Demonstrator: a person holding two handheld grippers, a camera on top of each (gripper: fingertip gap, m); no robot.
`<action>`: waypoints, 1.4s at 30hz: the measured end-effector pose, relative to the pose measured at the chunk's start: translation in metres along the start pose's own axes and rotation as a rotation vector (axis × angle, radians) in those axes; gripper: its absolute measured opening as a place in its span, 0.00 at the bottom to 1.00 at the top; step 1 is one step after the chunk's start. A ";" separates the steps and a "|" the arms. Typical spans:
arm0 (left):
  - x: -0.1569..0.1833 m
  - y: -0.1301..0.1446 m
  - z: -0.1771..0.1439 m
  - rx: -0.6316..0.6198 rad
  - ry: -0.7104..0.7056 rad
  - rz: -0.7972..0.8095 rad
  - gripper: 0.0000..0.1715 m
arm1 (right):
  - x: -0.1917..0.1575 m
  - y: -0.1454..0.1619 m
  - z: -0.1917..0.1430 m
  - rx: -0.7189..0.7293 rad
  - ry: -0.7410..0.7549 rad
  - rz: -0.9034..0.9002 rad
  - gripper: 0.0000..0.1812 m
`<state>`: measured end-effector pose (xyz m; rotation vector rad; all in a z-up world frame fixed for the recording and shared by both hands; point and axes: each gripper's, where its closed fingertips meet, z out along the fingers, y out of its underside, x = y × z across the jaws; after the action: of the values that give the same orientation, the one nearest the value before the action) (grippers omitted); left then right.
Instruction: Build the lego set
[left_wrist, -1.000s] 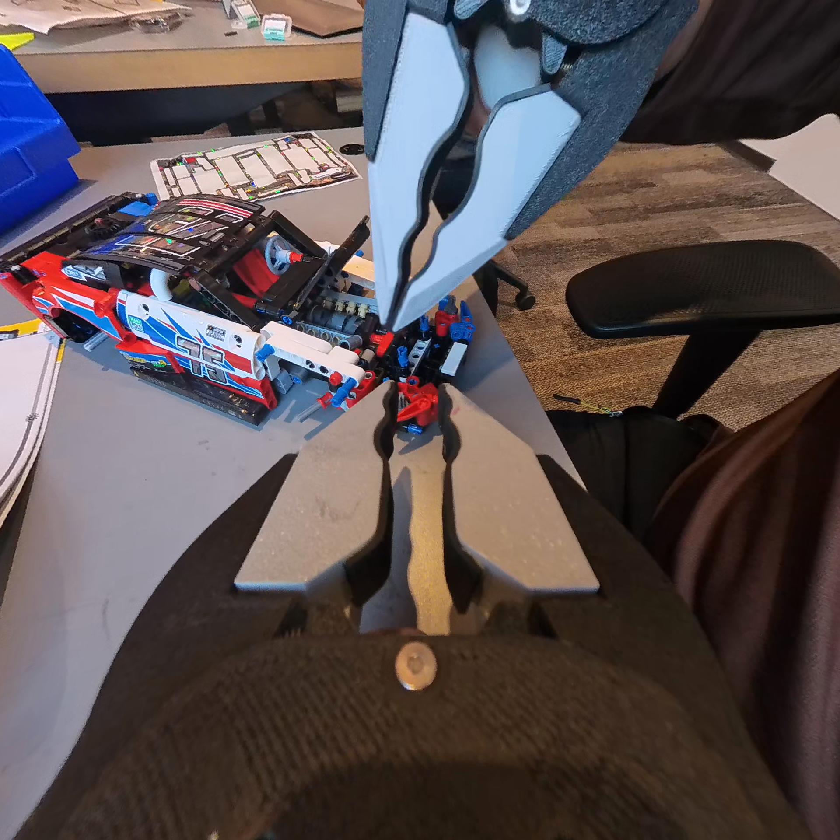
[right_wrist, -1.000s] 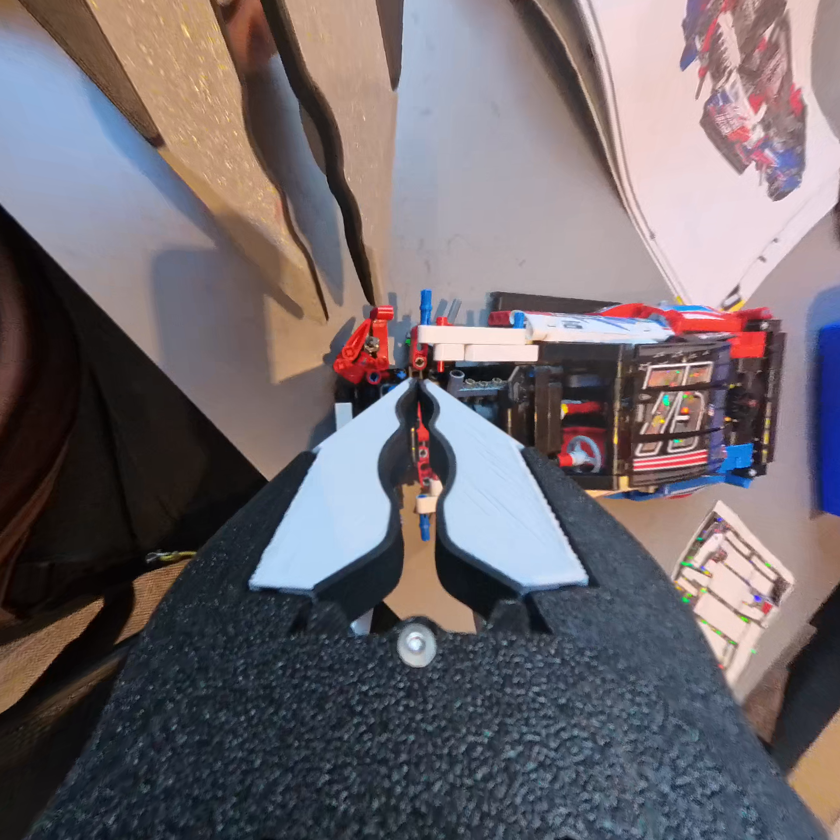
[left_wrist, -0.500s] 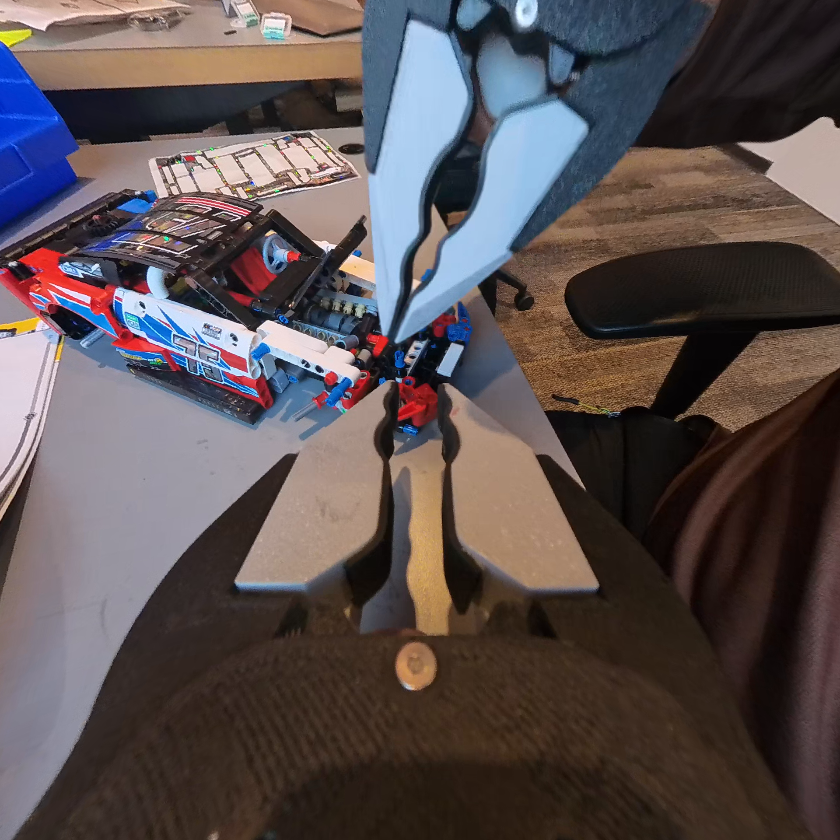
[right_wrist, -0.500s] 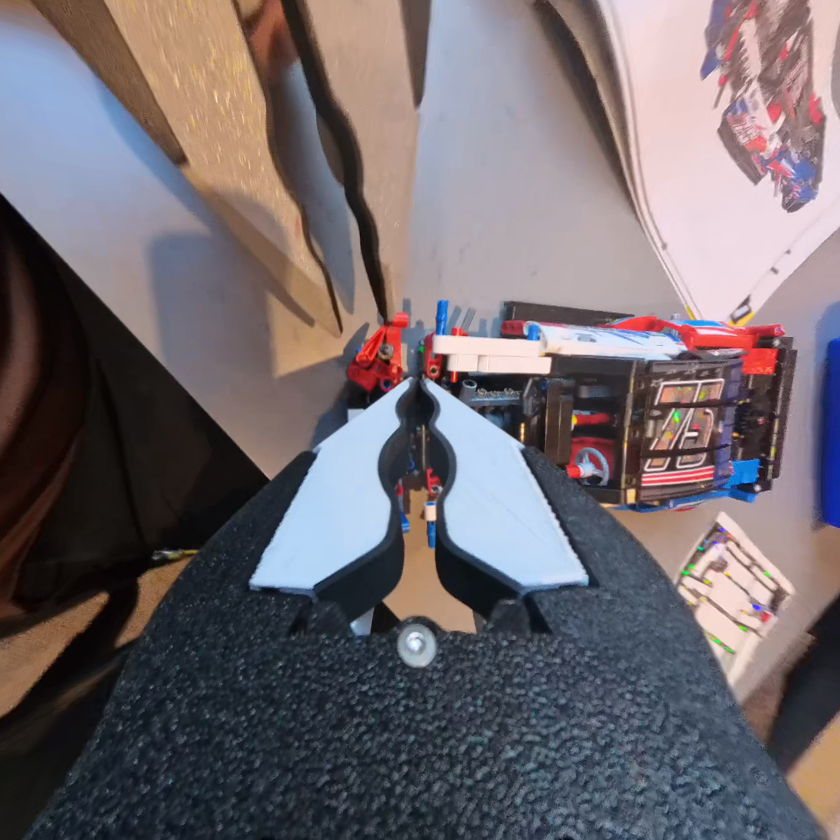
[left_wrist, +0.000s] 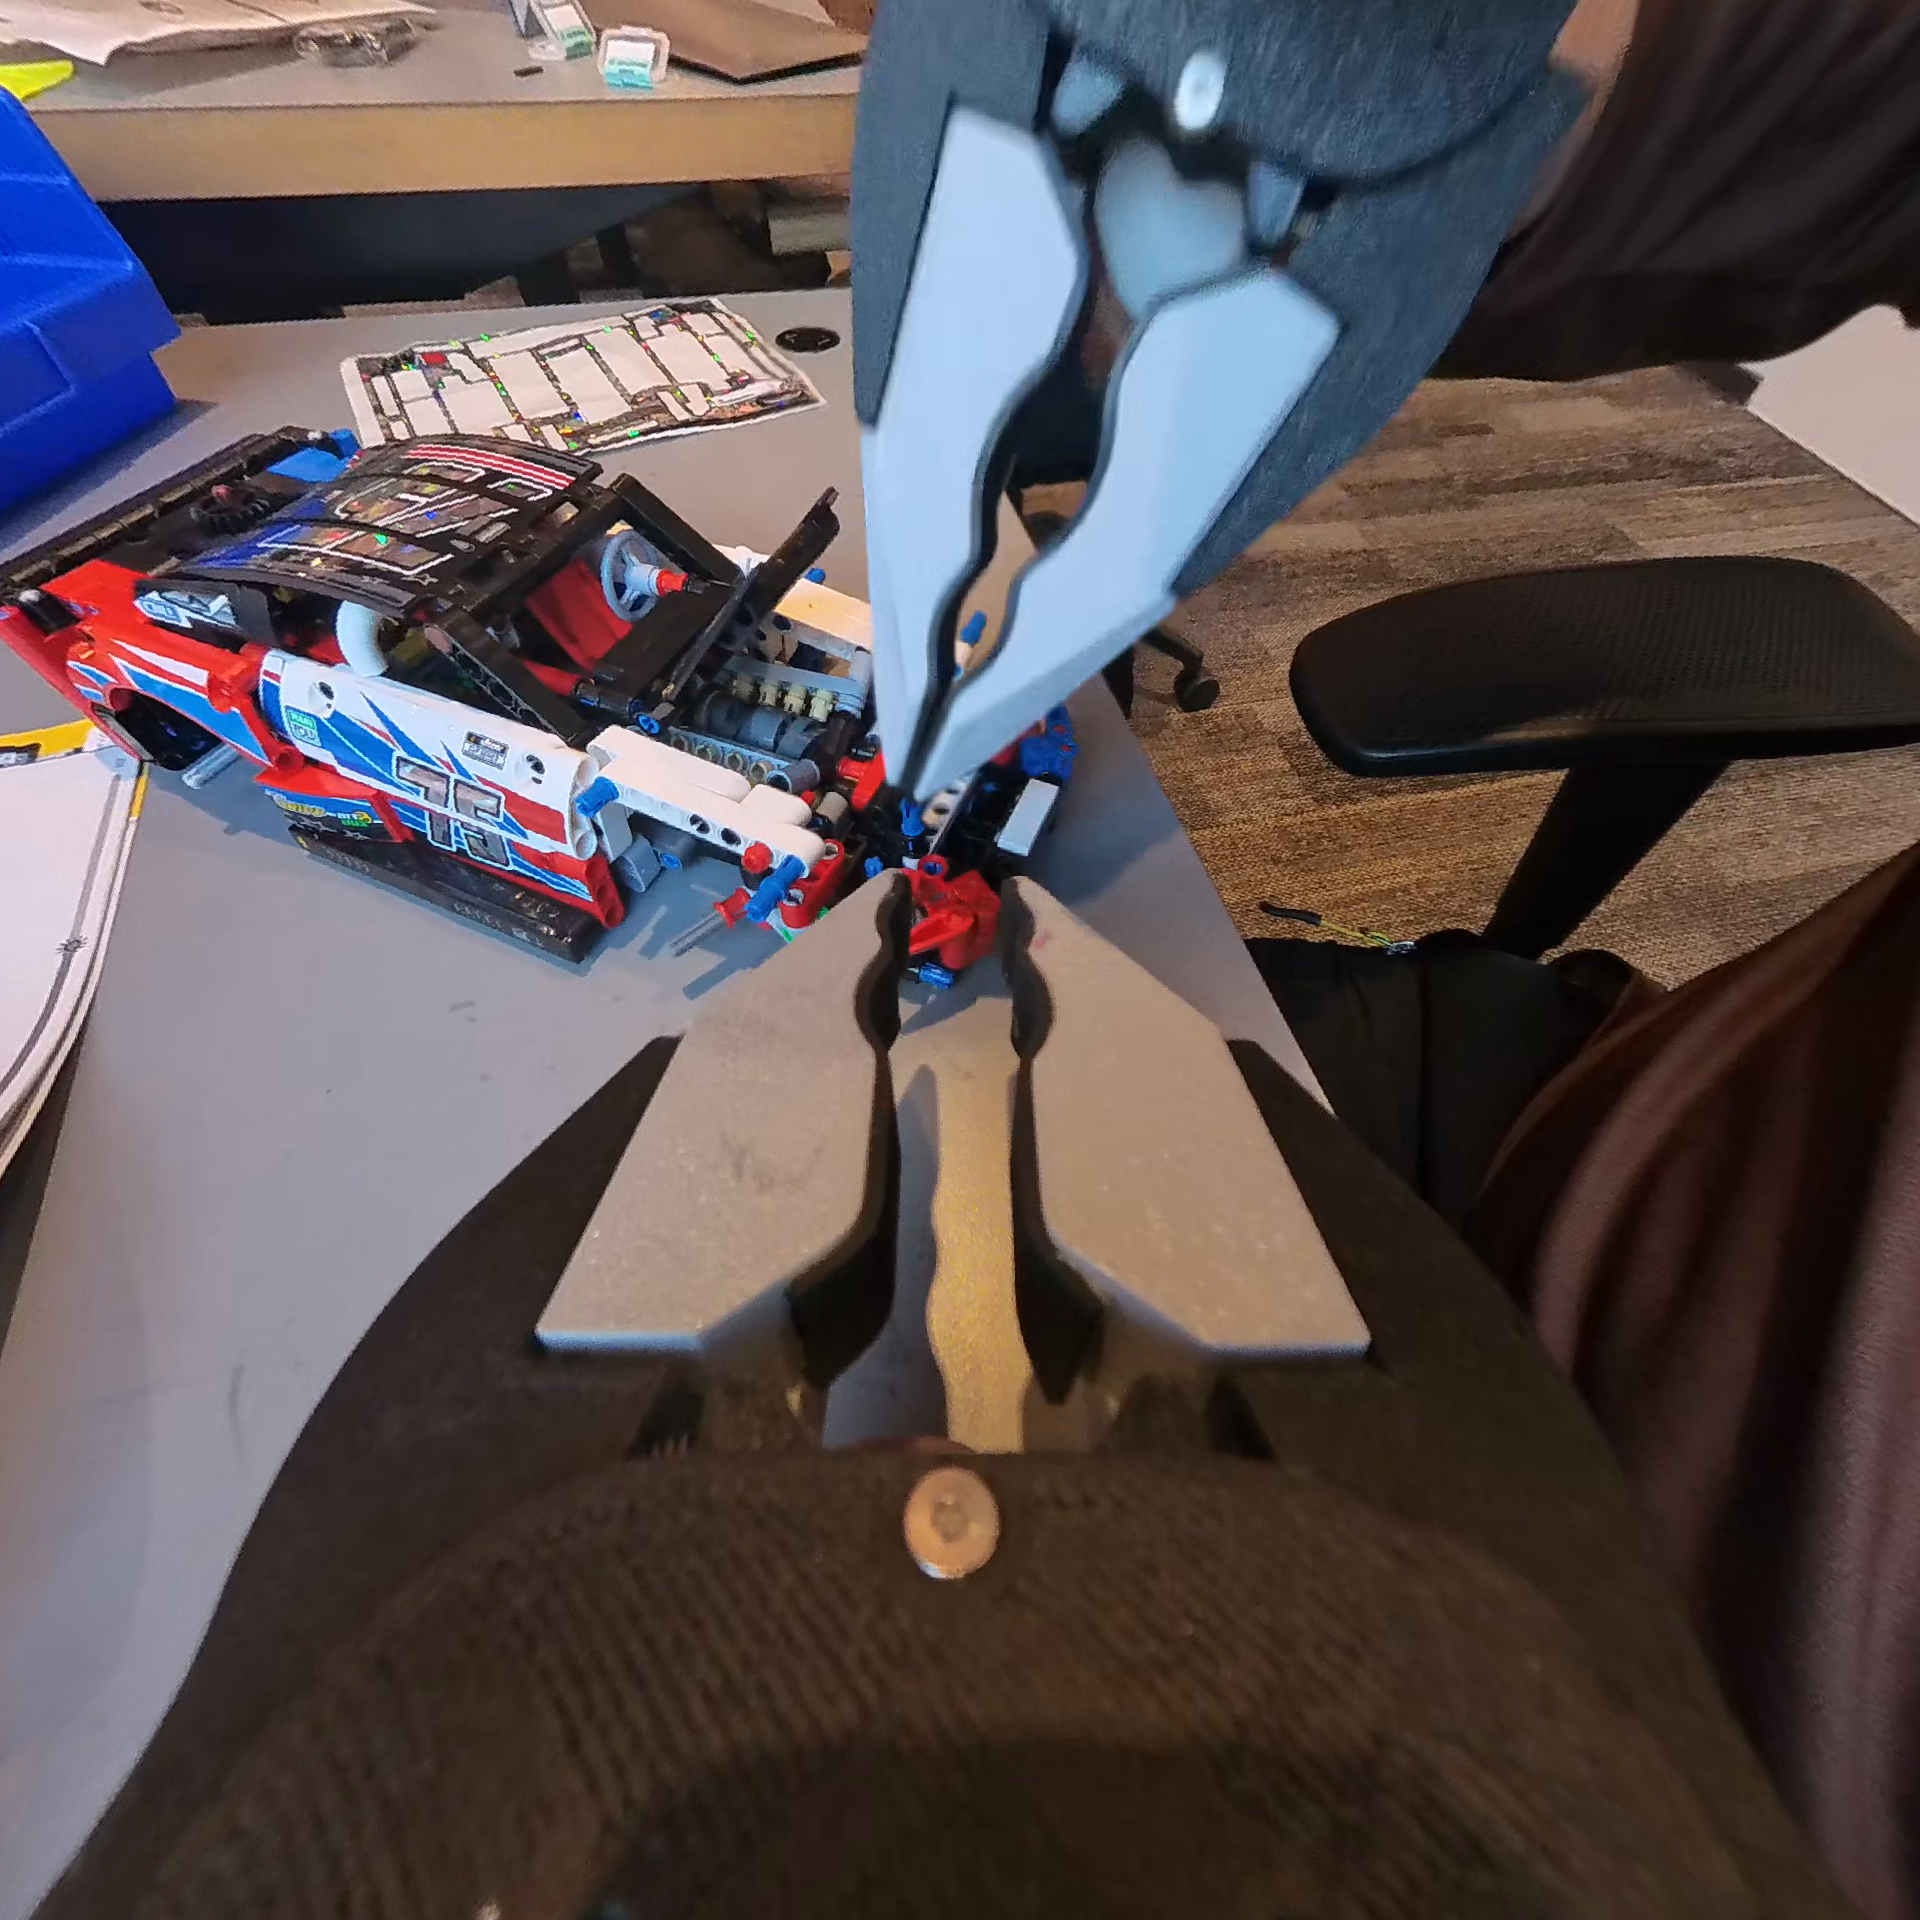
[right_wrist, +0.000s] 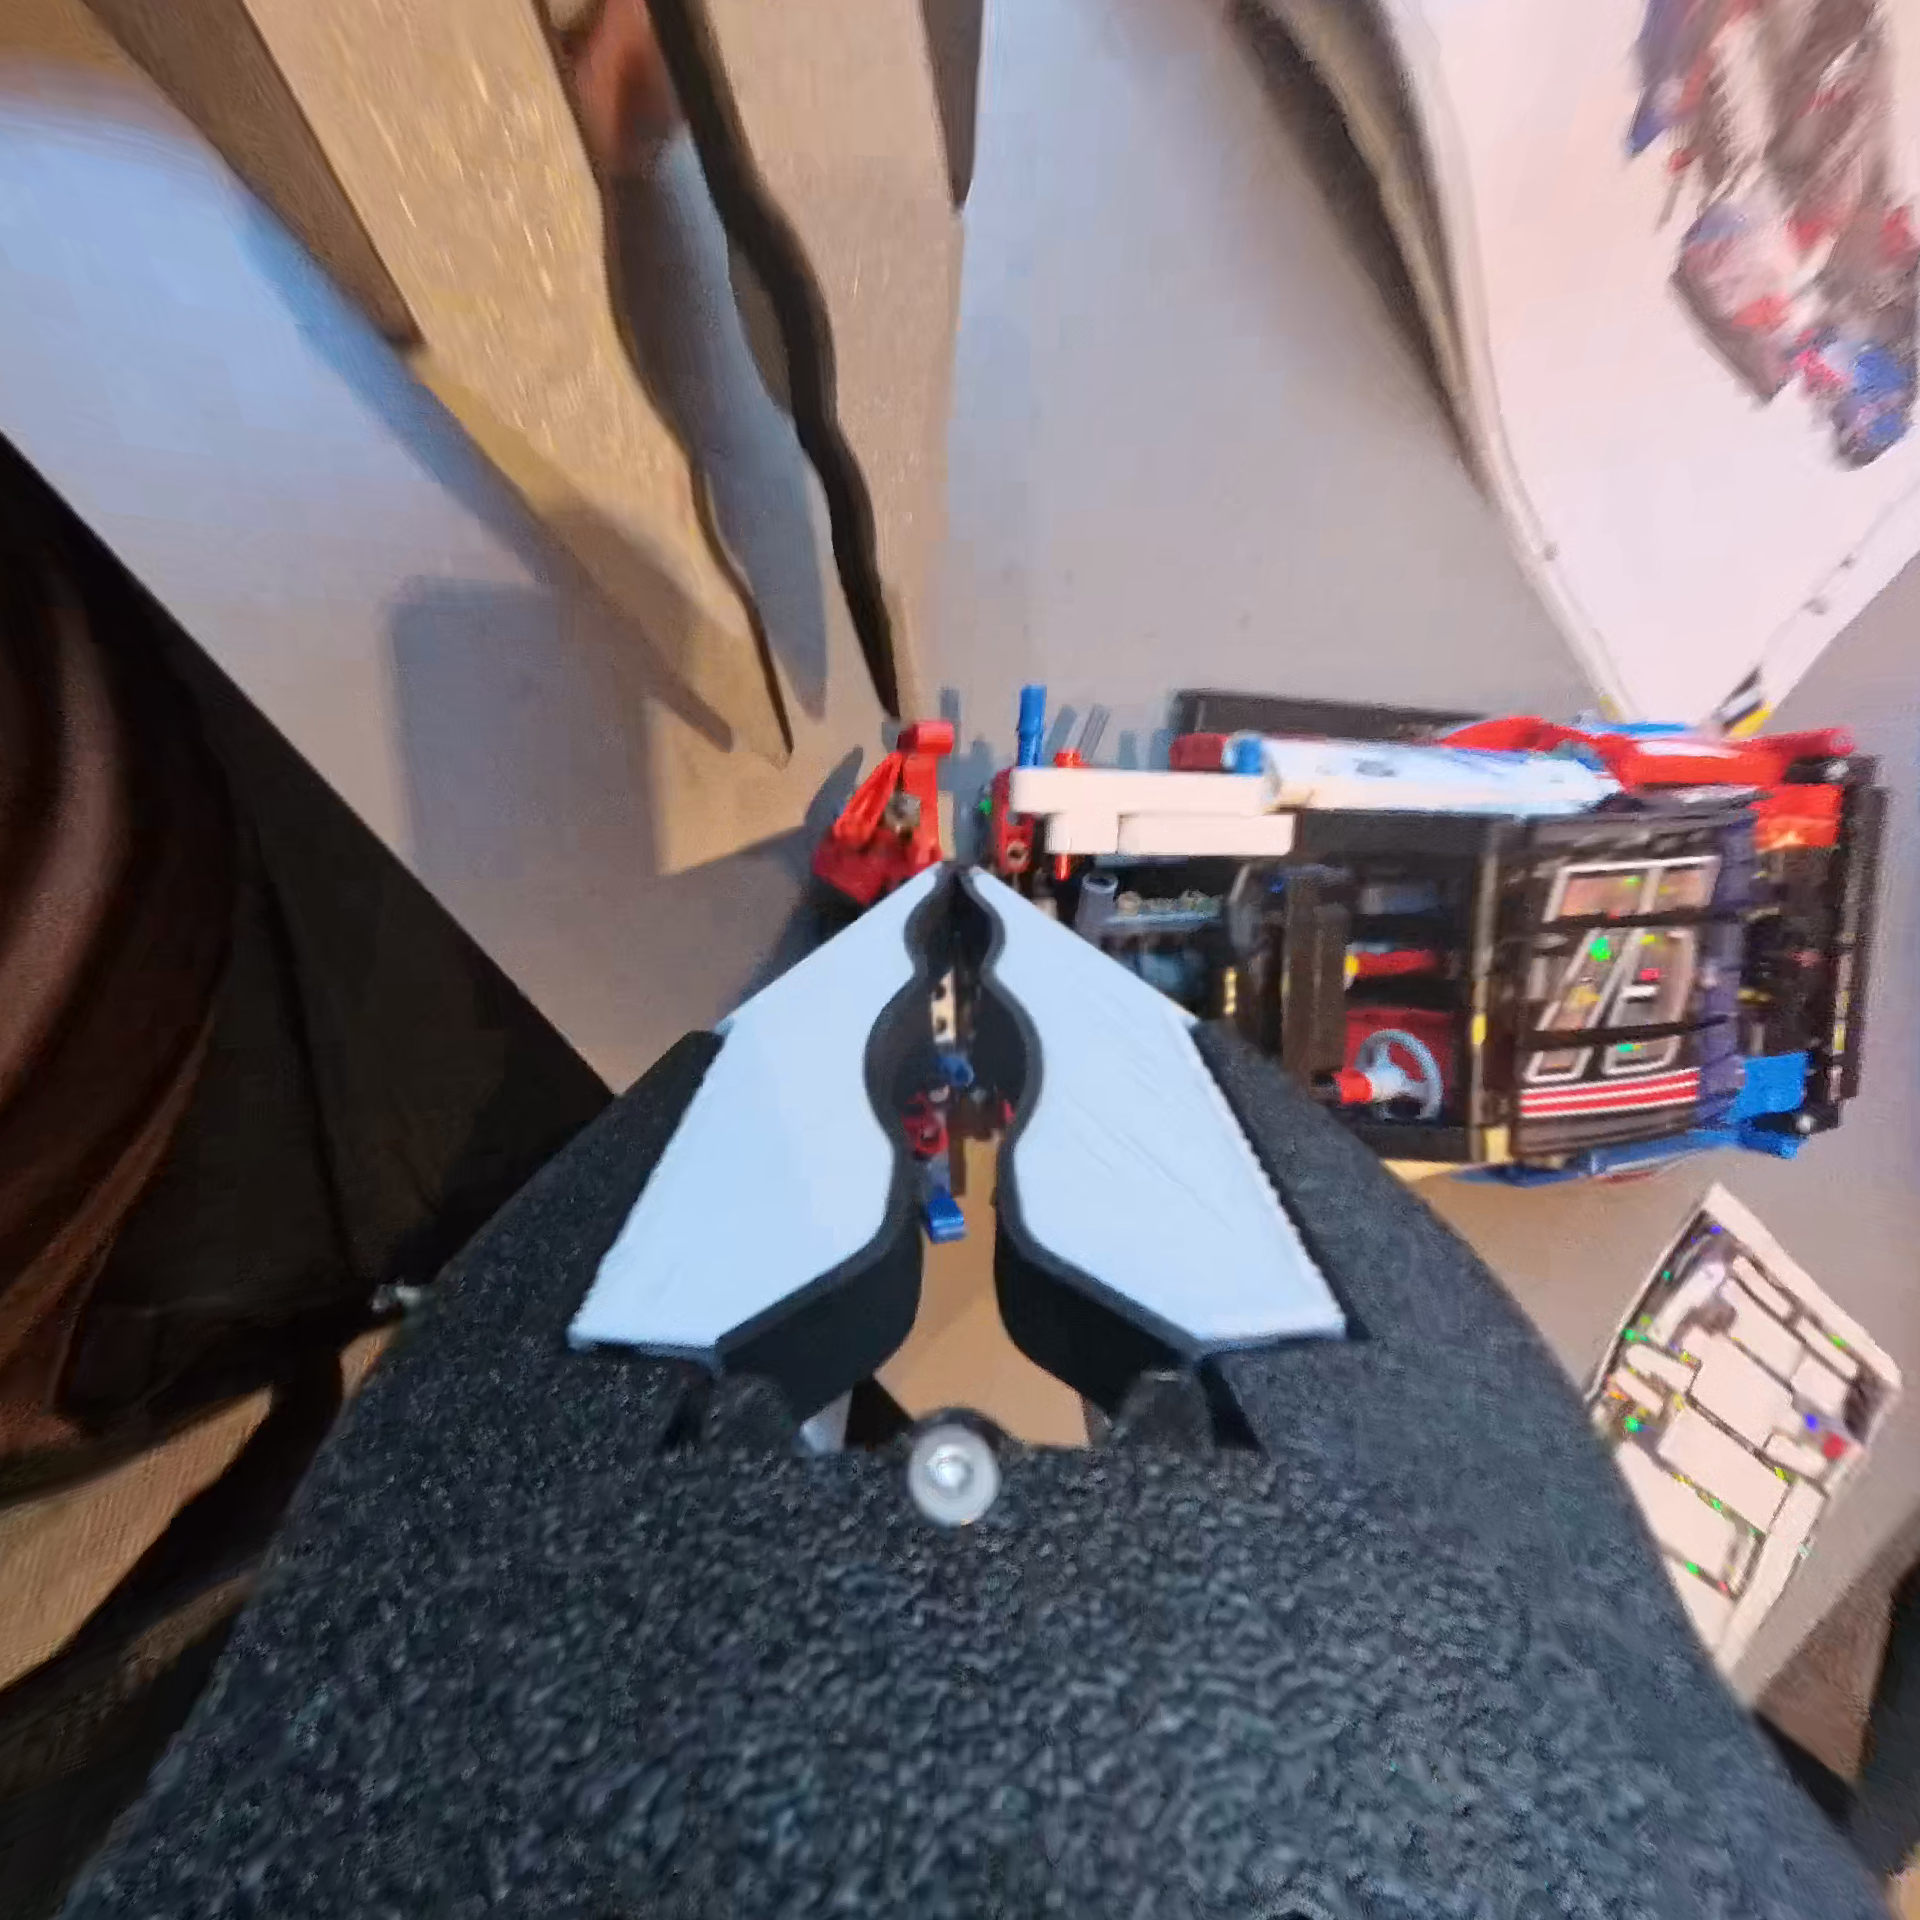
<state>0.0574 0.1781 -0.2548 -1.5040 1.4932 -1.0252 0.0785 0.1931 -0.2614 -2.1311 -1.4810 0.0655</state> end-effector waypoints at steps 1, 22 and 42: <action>0.000 0.000 -0.001 0.002 -0.001 0.001 0.09 | 0.003 -0.010 -0.008 0.076 0.006 0.022 0.00; -0.285 0.044 -0.041 -0.680 -0.603 -0.340 0.66 | 0.079 0.022 -0.077 0.711 0.064 0.523 0.15; -0.273 0.076 -0.051 -0.656 -0.516 -0.424 0.13 | 0.092 0.044 -0.088 0.685 0.099 0.505 0.11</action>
<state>-0.0166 0.4509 -0.3127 -2.4002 1.2010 -0.2913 0.1823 0.2278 -0.1822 -1.8283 -0.6808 0.5557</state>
